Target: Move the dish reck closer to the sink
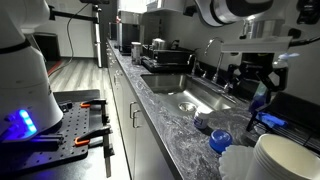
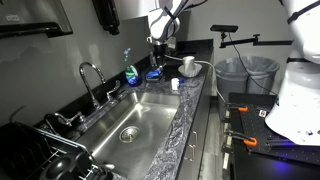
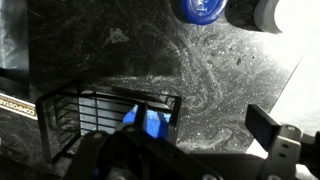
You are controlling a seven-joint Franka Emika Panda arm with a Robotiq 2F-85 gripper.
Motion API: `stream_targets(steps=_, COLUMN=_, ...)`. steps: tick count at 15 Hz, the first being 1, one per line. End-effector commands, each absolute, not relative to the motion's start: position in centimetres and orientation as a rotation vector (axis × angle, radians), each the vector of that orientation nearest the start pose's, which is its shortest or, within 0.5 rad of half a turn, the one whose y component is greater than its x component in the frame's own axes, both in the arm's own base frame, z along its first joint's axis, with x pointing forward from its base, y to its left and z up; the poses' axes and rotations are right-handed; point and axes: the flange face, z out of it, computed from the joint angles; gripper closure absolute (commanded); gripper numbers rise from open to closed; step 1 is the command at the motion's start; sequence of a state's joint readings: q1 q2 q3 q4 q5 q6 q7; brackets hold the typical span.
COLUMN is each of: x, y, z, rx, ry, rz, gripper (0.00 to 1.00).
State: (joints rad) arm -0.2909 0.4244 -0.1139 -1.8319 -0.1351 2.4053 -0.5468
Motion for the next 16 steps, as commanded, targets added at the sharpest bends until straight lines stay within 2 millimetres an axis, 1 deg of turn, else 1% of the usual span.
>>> stream_targets(steps=1, x=60.7, y=-25.4, z=31.7, rx=-3.31, ry=-0.414, rz=-0.109, gripper=0.0)
stream_targets(steps=4, x=61.1, y=-26.0, z=31.0, rx=-3.281, ry=-0.409, rz=-0.126, gripper=0.0)
stream_targets(steps=7, x=61.7, y=-26.5, z=29.9, rx=-3.259, ry=-0.472, rz=-0.173, gripper=0.0)
stream_targets(steps=9, x=62.4, y=-26.7, z=29.4, rx=-3.227, ry=-0.555, rz=-0.259, gripper=0.0)
stream_targets(steps=11, x=63.3, y=-26.5, z=28.8, rx=-3.193, ry=-0.605, rz=-0.299, gripper=0.0)
stream_targets(steps=13, x=64.1, y=-26.5, z=28.3, rx=-3.171, ry=-0.644, rz=-0.313, gripper=0.0)
stream_targets(steps=16, x=65.2, y=-26.4, z=27.7, rx=-3.151, ry=-0.657, rz=-0.319, gripper=0.0)
